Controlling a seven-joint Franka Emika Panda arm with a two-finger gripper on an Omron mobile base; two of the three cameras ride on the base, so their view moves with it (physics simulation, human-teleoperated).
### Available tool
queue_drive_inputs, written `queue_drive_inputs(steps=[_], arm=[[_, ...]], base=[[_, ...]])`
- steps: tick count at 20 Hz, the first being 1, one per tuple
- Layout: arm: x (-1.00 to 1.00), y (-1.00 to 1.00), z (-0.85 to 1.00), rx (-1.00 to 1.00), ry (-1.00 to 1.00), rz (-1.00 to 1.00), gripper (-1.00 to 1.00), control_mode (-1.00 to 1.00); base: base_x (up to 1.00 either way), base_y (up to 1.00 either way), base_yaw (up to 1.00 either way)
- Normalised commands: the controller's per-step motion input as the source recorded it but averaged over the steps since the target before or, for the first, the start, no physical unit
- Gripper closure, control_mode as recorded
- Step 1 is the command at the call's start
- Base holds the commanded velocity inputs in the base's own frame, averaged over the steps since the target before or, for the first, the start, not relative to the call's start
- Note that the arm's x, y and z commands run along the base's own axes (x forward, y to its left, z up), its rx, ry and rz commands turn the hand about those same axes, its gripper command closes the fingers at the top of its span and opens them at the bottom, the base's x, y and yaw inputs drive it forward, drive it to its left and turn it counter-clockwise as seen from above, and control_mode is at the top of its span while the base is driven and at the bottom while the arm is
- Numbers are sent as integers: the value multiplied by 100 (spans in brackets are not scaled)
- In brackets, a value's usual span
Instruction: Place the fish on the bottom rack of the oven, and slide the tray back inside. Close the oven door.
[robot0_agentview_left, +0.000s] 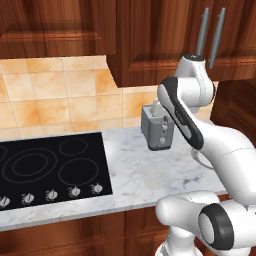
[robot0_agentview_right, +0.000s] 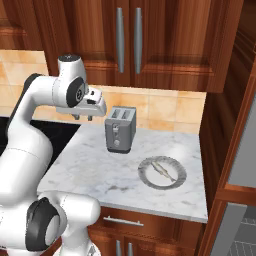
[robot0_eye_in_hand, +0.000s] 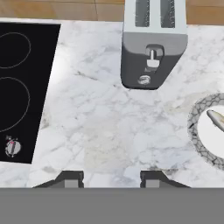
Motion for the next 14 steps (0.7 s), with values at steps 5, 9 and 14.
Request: queue_drive_inputs(steps=[5, 9, 14], arm=[[-43, -33, -23, 1, 0, 0, -100, -100], [-30, -66, -23, 5, -5, 0, -100, -100], [-33, -90, -15, 1, -6, 4, -100, -100]], base=[[0, 0, 0], [0, 0, 0], [0, 0, 0]])
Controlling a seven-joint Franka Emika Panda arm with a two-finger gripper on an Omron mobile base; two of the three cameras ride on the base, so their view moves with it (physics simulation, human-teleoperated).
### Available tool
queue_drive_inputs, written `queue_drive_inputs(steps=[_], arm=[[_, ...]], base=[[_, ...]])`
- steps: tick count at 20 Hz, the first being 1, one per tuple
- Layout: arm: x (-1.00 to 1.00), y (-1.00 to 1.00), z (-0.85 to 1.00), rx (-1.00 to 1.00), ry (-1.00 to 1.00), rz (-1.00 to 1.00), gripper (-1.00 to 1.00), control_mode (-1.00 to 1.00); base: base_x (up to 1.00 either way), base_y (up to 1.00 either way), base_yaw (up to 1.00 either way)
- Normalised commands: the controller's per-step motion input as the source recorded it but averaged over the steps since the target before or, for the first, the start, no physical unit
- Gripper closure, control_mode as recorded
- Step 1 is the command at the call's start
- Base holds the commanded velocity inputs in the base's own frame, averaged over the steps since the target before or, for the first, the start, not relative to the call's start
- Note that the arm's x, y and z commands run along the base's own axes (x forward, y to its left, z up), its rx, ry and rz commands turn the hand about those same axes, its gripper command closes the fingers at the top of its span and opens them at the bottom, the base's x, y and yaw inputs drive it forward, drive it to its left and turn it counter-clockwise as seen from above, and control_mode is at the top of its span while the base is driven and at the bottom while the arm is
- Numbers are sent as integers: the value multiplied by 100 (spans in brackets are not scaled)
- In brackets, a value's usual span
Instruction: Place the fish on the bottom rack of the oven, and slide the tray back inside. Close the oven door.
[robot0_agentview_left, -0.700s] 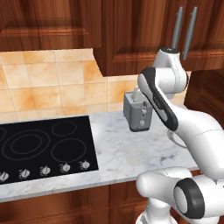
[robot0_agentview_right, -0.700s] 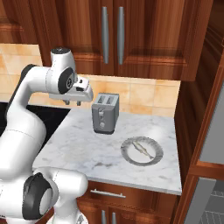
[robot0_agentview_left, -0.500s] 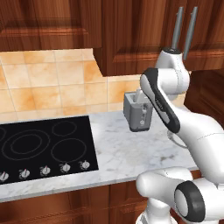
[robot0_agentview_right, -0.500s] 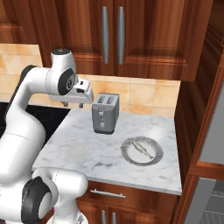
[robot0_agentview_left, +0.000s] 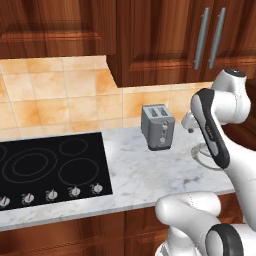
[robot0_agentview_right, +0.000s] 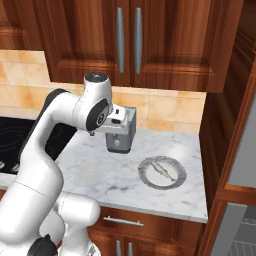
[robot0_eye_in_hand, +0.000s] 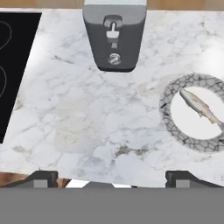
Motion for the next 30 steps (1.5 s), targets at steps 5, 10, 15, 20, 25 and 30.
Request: queue_drive_inputs(steps=[5, 10, 15, 20, 25, 30], arm=[[-10, -59, -32, -16, 4, 0, -100, -100], [2, -43, -42, -27, 0, 1, -100, -100], [15, -35, -26, -7, -1, 0, -100, -100], [21, -51, -26, 1, 2, 3, -100, -100], [37, -28, -30, 0, 5, 13, -100, -100], [31, -11, -29, 0, 6, 15, -100, -100]], base=[[0, 0, 0], [0, 0, 0], [0, 0, 0], [0, 0, 0], [0, 0, 0], [0, 0, 0]])
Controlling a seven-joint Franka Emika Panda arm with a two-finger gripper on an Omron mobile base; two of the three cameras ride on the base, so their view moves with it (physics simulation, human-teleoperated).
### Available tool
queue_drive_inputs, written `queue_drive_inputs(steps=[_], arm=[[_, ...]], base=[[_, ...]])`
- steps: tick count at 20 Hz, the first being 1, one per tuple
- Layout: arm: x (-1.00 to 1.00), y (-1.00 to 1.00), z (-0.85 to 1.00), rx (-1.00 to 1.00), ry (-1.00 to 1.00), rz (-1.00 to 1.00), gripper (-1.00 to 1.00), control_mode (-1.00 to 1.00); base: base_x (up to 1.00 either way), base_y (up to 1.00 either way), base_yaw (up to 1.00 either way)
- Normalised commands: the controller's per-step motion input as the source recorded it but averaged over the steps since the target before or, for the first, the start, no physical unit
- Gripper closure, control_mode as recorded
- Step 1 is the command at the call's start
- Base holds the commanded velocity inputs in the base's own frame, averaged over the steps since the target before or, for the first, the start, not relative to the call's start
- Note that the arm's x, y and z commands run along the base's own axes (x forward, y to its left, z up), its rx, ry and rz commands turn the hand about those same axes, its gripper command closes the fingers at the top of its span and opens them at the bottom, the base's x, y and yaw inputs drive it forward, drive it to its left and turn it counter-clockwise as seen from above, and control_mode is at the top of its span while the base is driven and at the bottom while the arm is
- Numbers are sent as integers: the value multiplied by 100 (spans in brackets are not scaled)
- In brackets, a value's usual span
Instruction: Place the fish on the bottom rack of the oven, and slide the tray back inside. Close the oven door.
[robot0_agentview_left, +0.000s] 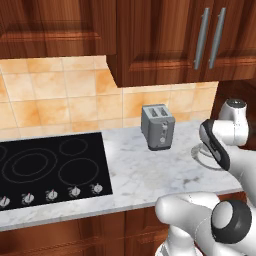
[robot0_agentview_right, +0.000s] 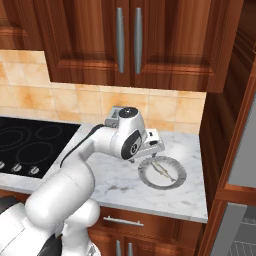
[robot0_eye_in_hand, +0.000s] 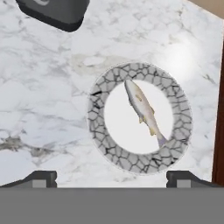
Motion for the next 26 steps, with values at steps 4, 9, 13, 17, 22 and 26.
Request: queue_drive_inputs(steps=[4, 9, 13, 17, 22, 26], arm=[[23, -18, -28, 0, 5, 11, -100, -100], [24, -23, -27, 0, 0, 1, -100, -100], [36, -18, -31, 0, 0, 1, -100, -100], [43, -21, -29, 0, 0, 4, -100, -100], [40, -24, -28, 0, 0, 4, -100, -100], [30, -18, -35, 0, 0, 4, -100, -100]], base=[[0, 0, 0], [0, 0, 0], [0, 0, 0], [0, 0, 0], [0, 0, 0], [0, 0, 0]])
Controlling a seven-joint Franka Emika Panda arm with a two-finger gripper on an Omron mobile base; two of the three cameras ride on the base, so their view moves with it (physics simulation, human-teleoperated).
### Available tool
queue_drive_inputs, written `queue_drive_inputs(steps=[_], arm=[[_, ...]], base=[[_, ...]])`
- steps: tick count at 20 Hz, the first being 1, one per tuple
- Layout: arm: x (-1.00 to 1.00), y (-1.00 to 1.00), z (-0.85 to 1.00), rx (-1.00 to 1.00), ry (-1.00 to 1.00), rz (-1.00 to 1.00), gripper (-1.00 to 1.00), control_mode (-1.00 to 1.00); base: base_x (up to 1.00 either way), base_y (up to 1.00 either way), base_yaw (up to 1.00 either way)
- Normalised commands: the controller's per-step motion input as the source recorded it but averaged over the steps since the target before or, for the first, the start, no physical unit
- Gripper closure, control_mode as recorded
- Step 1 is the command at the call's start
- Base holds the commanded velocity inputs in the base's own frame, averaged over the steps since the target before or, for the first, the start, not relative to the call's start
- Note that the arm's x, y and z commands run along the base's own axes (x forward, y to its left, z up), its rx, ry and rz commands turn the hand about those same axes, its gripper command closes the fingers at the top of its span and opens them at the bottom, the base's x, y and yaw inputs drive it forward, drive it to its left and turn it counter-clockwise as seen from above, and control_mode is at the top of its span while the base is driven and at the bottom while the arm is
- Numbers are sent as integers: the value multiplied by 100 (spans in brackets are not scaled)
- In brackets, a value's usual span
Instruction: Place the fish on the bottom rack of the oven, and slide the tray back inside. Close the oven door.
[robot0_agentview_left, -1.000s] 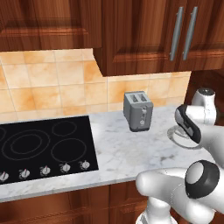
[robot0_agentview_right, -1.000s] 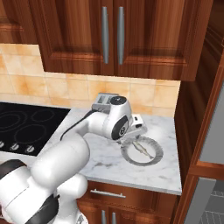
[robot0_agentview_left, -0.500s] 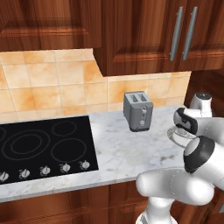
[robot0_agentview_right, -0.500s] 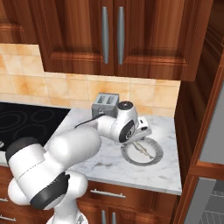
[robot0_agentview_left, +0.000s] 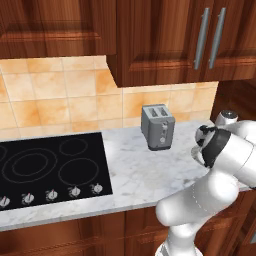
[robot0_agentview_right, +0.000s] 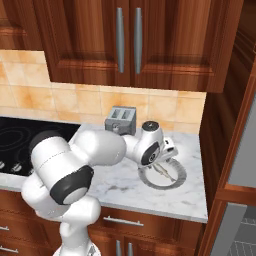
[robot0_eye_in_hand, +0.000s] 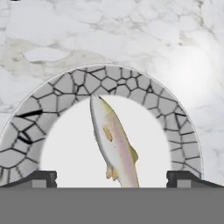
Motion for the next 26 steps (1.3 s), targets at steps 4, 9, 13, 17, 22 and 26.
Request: queue_drive_inputs(steps=[4, 9, 13, 17, 22, 26], arm=[[8, -7, -38, 0, 1, 3, -100, -100], [5, 0, -37, 0, 0, 1, -100, -100], [11, 0, -40, 0, 0, 0, -100, -100], [24, -6, -30, 0, 0, 4, -100, -100], [28, -18, -24, 0, 0, 6, -100, -100], [18, -1, -42, 0, 0, 5, 100, -100]], base=[[0, 0, 0], [0, 0, 0], [0, 0, 0], [0, 0, 0], [0, 0, 0], [0, 0, 0]])
